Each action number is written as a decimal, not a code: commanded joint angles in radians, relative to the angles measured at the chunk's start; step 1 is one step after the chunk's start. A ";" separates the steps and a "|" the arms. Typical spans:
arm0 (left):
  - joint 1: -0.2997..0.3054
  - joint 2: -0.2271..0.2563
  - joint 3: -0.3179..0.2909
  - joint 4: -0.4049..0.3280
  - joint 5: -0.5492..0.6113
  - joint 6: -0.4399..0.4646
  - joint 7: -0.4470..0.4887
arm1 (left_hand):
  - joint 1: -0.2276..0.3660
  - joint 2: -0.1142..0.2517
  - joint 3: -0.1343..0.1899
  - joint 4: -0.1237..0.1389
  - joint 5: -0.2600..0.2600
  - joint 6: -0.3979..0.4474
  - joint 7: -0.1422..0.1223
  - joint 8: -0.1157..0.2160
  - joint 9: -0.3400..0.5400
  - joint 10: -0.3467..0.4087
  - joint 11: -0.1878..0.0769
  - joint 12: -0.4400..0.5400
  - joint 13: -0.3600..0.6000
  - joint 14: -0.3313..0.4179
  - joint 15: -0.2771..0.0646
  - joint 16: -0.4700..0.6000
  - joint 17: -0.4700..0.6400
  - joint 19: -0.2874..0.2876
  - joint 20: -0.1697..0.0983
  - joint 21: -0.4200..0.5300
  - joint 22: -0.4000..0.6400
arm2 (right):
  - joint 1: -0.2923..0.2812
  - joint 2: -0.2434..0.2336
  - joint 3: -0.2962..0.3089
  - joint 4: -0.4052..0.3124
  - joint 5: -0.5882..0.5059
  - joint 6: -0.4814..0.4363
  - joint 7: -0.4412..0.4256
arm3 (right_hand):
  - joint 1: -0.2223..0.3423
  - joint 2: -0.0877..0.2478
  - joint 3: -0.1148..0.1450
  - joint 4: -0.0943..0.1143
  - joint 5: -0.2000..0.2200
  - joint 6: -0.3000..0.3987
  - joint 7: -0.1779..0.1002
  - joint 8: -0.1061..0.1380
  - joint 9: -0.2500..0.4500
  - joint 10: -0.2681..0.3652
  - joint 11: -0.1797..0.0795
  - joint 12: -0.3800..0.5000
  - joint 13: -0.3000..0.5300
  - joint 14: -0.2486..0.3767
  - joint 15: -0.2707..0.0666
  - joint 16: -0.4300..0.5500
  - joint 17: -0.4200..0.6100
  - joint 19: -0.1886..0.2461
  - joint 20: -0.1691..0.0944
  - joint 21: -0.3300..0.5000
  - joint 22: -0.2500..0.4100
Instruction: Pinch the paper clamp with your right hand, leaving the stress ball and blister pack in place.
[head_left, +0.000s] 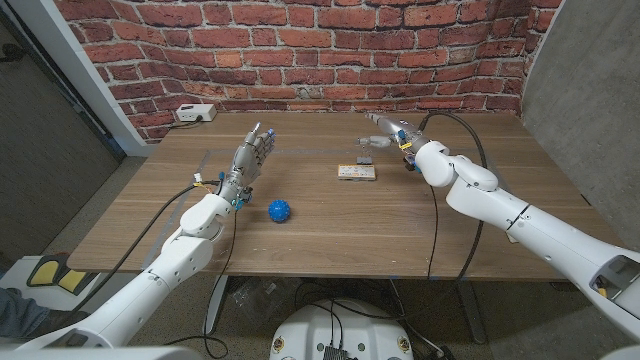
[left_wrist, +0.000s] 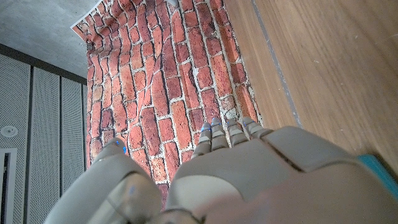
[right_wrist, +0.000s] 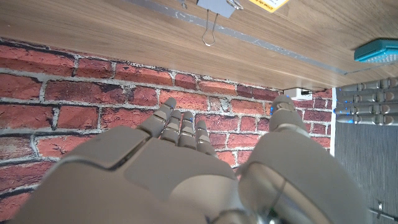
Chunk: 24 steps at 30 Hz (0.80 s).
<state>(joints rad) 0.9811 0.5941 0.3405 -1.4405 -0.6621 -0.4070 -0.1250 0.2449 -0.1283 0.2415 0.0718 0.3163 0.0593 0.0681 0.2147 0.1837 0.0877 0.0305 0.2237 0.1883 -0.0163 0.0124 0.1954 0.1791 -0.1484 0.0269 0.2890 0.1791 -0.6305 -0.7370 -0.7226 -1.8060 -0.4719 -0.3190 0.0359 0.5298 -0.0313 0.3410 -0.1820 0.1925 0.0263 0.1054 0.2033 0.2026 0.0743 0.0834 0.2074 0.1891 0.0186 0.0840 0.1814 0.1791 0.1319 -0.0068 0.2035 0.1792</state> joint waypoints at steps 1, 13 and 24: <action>0.008 0.024 -0.006 -0.020 0.014 0.015 0.010 | 0.004 0.008 -0.007 0.001 0.006 0.012 -0.002 0.000 0.002 0.011 -0.001 0.003 0.003 -0.001 0.005 -0.001 0.004 -0.002 0.002 -0.003 0.003 | 0.055 0.007 -0.053 0.013 -0.062 -0.072 0.083 | 0.018 -0.002 0.008 0.000 0.009 -0.006 -0.001 0.005 0.001 0.001 -0.004 0.005 0.002 0.001 0.002 0.002 0.002 0.013 0.002 0.002 0.001; 0.011 0.027 -0.010 -0.015 0.022 -0.005 0.010 | 0.010 0.010 -0.011 0.000 0.006 -0.011 -0.004 -0.012 0.003 -0.011 0.001 -0.008 0.003 -0.016 0.008 -0.007 0.004 -0.013 0.010 -0.014 0.004 | 0.094 -0.009 -0.095 0.016 -0.111 -0.071 0.171 | 0.047 -0.016 0.010 0.001 0.014 -0.019 0.000 0.003 0.002 -0.014 -0.005 0.001 0.003 -0.014 0.012 -0.002 0.002 0.001 0.007 -0.004 0.001; 0.022 0.018 -0.011 -0.013 0.009 -0.010 0.010 | 0.013 0.009 -0.014 -0.002 0.007 -0.005 -0.005 -0.010 0.003 -0.006 0.000 -0.007 0.003 -0.013 0.007 -0.006 0.004 -0.013 0.015 -0.017 0.004 | 0.145 -0.015 -0.143 0.032 -0.191 -0.034 0.278 | 0.053 -0.042 0.001 0.005 0.017 -0.015 -0.006 0.007 0.002 -0.007 -0.011 0.006 0.004 -0.004 0.007 0.003 0.003 0.009 0.010 -0.001 0.002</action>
<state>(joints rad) 0.9939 0.6185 0.3315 -1.4569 -0.6431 -0.4096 -0.1131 0.2528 -0.1202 0.2304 0.0689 0.3163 0.0536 0.0626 0.2029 0.1837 0.0803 0.0304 0.2174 0.1883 -0.0255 0.0216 0.1879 0.1790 -0.1559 0.0341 0.2735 0.1790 -0.5299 -0.7458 -0.8237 -1.7901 -0.5998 -0.3816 0.2228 0.5780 -0.0641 0.3462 -0.1762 0.2039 0.0104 0.0998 0.2033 0.2024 0.0689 0.0780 0.2074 0.1891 0.0128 0.0896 0.1813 0.1791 0.1311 0.0000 0.2036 0.1791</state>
